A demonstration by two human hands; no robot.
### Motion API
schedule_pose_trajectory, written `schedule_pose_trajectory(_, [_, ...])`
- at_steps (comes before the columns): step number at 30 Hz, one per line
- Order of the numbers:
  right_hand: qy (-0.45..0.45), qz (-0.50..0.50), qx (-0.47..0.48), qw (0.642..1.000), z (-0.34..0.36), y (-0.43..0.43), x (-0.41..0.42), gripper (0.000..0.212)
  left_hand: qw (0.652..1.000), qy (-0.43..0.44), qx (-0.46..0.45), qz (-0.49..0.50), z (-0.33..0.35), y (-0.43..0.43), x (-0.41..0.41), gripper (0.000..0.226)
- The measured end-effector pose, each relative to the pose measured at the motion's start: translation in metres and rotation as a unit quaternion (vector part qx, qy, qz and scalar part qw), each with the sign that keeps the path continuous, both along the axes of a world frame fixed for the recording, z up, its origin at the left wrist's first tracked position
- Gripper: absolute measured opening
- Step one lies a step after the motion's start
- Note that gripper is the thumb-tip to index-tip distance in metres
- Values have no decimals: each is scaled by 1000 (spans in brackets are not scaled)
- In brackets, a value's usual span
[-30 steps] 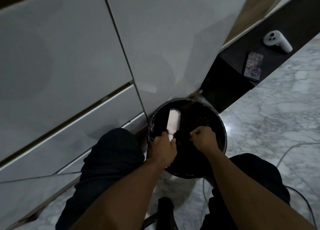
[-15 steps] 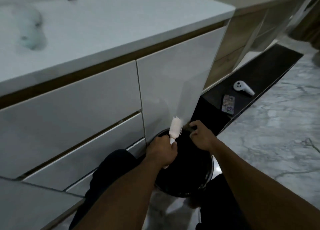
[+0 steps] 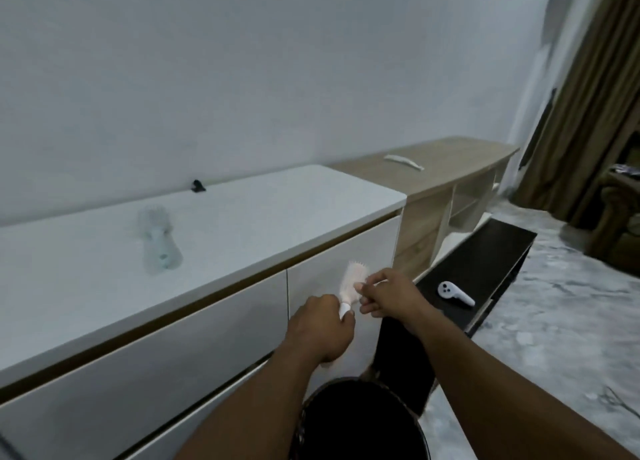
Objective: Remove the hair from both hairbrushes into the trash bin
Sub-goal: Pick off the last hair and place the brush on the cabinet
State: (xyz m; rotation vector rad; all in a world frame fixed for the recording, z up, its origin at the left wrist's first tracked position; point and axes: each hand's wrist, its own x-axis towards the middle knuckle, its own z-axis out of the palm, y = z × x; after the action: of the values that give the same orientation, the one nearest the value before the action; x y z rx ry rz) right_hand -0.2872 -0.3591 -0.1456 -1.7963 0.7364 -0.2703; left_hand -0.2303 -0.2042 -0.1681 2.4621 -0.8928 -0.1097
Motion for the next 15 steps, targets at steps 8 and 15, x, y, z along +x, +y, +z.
schedule_pose_trajectory(8, [-22,6,-124,992,62,4,13,19,998,-52,-29,-16,56,9,10,40])
schedule_pose_trajectory(15, [-43,-4,-188,981,98,16,17,19,995,-86,-43,-28,97,14,16,34])
